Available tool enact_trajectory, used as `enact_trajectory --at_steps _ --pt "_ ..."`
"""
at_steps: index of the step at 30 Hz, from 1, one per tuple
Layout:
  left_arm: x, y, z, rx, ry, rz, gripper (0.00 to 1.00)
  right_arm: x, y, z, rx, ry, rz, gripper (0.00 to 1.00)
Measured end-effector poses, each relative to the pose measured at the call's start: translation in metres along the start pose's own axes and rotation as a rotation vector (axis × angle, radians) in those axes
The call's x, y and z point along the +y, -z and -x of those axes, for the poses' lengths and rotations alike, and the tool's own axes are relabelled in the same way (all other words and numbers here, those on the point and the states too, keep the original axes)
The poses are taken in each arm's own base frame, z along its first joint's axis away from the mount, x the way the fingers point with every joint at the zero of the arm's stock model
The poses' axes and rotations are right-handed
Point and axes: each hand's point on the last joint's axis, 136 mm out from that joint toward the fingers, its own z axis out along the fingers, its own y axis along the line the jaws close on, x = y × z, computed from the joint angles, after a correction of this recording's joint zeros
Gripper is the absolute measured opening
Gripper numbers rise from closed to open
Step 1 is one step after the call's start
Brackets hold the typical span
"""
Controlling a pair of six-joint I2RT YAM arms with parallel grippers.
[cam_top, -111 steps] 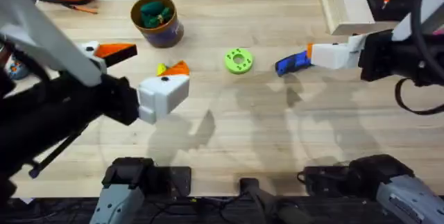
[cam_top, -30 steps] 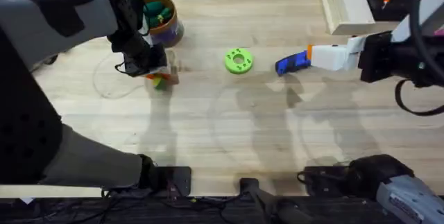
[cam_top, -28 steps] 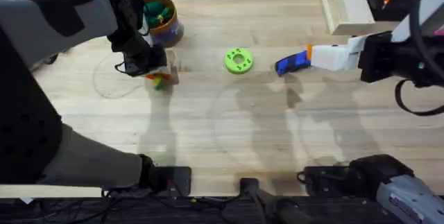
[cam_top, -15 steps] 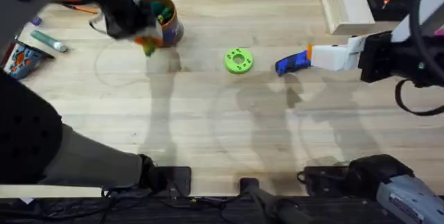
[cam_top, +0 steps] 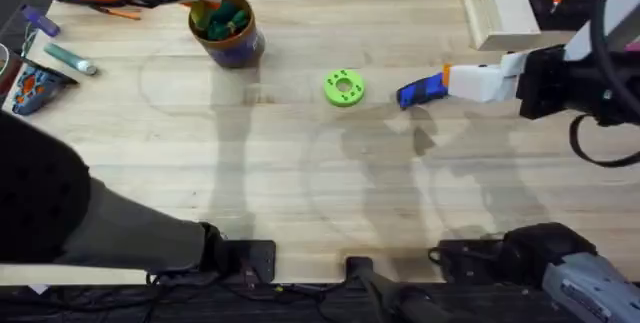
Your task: Pick up the gripper from the table and insert it into the empty holder that is missing its gripper. Then pick up a screw, insert it into the mounting hole, and use the screwdriver to tighten it. Finally, clean up the table by picking up the vegetable and placing it into the bucket.
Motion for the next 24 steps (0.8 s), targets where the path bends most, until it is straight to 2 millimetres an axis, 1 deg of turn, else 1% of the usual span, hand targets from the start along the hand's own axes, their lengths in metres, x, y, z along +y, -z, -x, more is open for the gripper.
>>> enact_trajectory --at_steps 3,5,9,11,12,20,24 --pt "0.000 -0.014 0.007 -0.014 -0.004 0.002 0.032 0.000 0.000 0.000 0.000 0.000 0.000 0.991" --pt "0.000 -0.027 0.009 -0.009 -0.004 0.005 0.032 0.000 0.000 0.000 0.000 0.000 0.000 0.991" --pt "-0.001 -0.050 0.006 0.023 -0.006 0.001 0.032 0.000 0.000 0.000 0.001 0.000 0.000 0.991" --pt "-0.002 -0.058 0.003 0.038 -0.006 -0.005 0.032 0.000 0.000 0.000 0.002 0.000 0.000 0.991" --pt "-0.002 -0.060 0.002 0.042 -0.006 -0.005 0.032 0.000 0.000 0.000 0.002 0.000 0.000 0.991" --pt "-0.010 -0.059 0.005 0.033 -0.007 -0.047 0.032 0.000 0.000 0.000 0.002 0.000 0.000 0.991" --pt "-0.010 -0.059 0.005 0.034 -0.007 -0.051 0.036 0.000 0.000 0.000 0.002 -0.001 0.000 0.992"
